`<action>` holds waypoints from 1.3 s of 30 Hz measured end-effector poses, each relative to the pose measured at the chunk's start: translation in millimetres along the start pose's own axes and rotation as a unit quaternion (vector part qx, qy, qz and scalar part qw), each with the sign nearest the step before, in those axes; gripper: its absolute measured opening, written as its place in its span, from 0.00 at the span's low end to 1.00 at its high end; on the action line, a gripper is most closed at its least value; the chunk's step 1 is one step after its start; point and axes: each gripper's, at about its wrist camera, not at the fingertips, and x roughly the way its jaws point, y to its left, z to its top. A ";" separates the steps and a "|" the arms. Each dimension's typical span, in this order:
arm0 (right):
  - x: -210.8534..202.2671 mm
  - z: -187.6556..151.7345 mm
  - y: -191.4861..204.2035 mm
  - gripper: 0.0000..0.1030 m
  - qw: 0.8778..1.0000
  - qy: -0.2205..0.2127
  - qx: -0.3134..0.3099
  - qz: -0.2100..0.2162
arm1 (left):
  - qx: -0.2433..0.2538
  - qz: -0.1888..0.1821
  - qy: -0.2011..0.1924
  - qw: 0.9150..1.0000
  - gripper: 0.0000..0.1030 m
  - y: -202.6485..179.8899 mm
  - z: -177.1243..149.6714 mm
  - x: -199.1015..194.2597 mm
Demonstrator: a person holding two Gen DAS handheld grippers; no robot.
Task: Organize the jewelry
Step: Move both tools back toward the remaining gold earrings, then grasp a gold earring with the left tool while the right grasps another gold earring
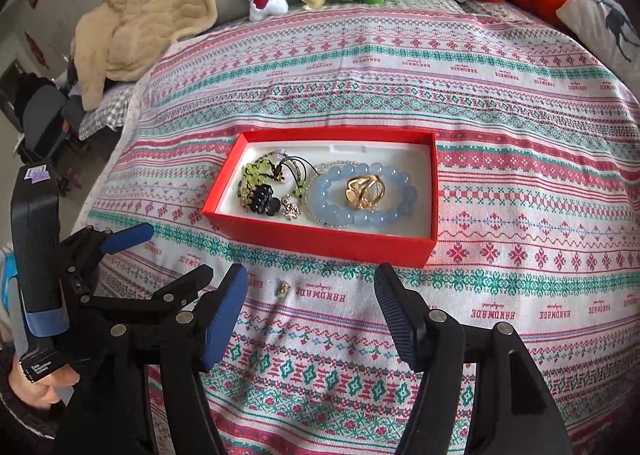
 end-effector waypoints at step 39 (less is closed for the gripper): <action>28.4 -41.8 -22.8 0.70 0.995 0.076 0.005 -0.070 | -0.017 -0.065 0.009 0.998 0.06 -51.5 -1.3 34.4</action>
